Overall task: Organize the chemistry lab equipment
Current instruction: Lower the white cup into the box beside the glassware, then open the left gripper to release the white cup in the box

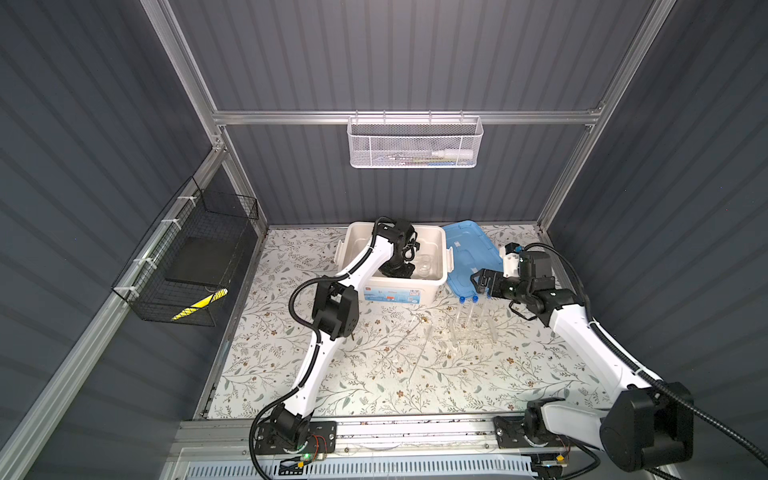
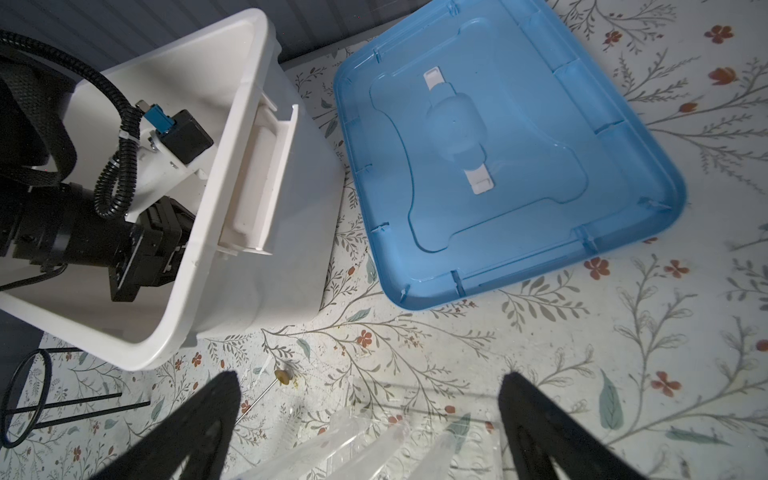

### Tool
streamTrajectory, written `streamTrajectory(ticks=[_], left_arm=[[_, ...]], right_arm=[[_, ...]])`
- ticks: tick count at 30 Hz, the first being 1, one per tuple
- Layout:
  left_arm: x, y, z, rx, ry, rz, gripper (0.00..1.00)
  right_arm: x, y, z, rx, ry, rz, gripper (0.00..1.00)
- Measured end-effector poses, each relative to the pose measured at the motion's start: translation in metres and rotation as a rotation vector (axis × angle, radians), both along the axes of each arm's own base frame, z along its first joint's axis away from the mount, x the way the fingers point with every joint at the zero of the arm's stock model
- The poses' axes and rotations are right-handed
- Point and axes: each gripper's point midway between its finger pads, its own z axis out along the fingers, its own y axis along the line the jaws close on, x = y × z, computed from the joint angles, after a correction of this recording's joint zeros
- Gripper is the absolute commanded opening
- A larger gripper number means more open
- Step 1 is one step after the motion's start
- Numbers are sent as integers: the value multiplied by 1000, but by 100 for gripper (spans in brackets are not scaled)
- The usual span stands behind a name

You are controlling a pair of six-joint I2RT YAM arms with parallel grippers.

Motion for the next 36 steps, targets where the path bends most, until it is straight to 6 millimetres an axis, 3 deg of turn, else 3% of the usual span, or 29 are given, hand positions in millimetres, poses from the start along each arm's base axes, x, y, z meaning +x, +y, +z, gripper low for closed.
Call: streamTrajectory(ticks=[17,25,28,36], left_arm=[[-11,15,-13,78,43,1,8],[-14,8,-12,38,63,-8,25],[-15,6,-12,27,67,-6,40],[-14,2,-13,4,69,-2,51]], right_arm=[[0,0,0,0,0,-1,99],[0,-1,0,-4,-1,-5,99],[0,-1,0,-6,0,-7,99],[0,-2,0,-6,-2,-8,99]])
